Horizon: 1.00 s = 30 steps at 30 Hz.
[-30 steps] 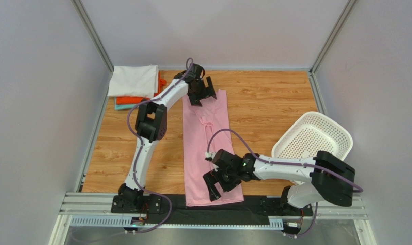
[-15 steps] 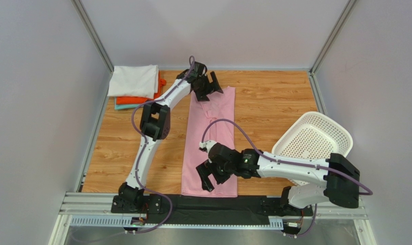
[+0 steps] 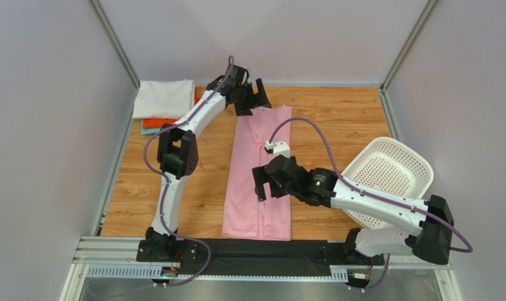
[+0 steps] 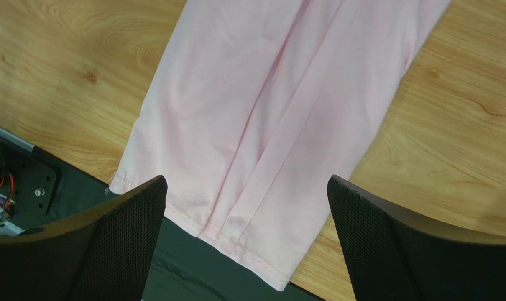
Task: Fold and stack the t-shirts
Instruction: Fold the tshirt
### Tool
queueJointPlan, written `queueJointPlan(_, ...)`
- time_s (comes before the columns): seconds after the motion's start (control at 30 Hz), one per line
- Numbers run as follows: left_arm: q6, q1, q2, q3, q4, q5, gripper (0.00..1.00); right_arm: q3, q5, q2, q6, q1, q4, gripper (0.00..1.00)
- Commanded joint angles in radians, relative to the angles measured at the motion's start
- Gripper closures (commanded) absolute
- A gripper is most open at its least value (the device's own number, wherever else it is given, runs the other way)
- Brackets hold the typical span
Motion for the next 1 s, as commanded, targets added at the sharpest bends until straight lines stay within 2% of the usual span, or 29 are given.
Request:
queueJointPlan(0.0, 0.103, -0.004, -0.280, -0.115, -0.012, -0.049, 0.00, -0.002, 0.135, -0.068, 0.091, -0.016, -0.054, 0.00)
queueJointPlan(0.17, 0.139, -0.017, -0.552, -0.395, -0.002, -0.113, 0.00, -0.070, 0.149, -0.155, 0.156, -0.048, -0.056, 0.00)
queueJointPlan(0.23, 0.139, -0.023, -0.668, -0.557, 0.023, -0.141, 0.00, -0.097, 0.134, -0.173, 0.160, -0.060, -0.055, 0.00)
queueJointPlan(0.3, 0.114, -0.024, -0.753, -0.744, 0.060, -0.173, 0.00, -0.116, 0.128, -0.193, 0.164, -0.076, -0.053, 0.00)
queueJointPlan(0.37, 0.102, -0.029, -0.876, -0.859, 0.103, -0.171, 0.00, -0.142, 0.128, -0.206, 0.167, -0.082, -0.055, 0.00)
queueJointPlan(0.57, 0.008, -0.073, -1.233, -1.318, 0.117, -0.247, 0.00, -0.215, 0.074, -0.224, 0.162, -0.085, -0.048, 0.00)
queueJointPlan(0.7, -0.054, -0.081, -1.506, -1.523, 0.097, -0.210, 0.00, -0.264, -0.031, -0.223, 0.144, -0.085, -0.042, 0.00)
queueJointPlan(0.8, -0.096, -0.095, -1.656, -1.624, 0.070, -0.155, 0.00, -0.319, -0.113, -0.227, 0.137, -0.083, -0.039, 0.00)
queueJointPlan(0.97, -0.189, -0.148, -1.773, -1.751, 0.041, -0.126, 0.00, -0.441, -0.245, -0.297, 0.145, -0.082, 0.039, 0.00)
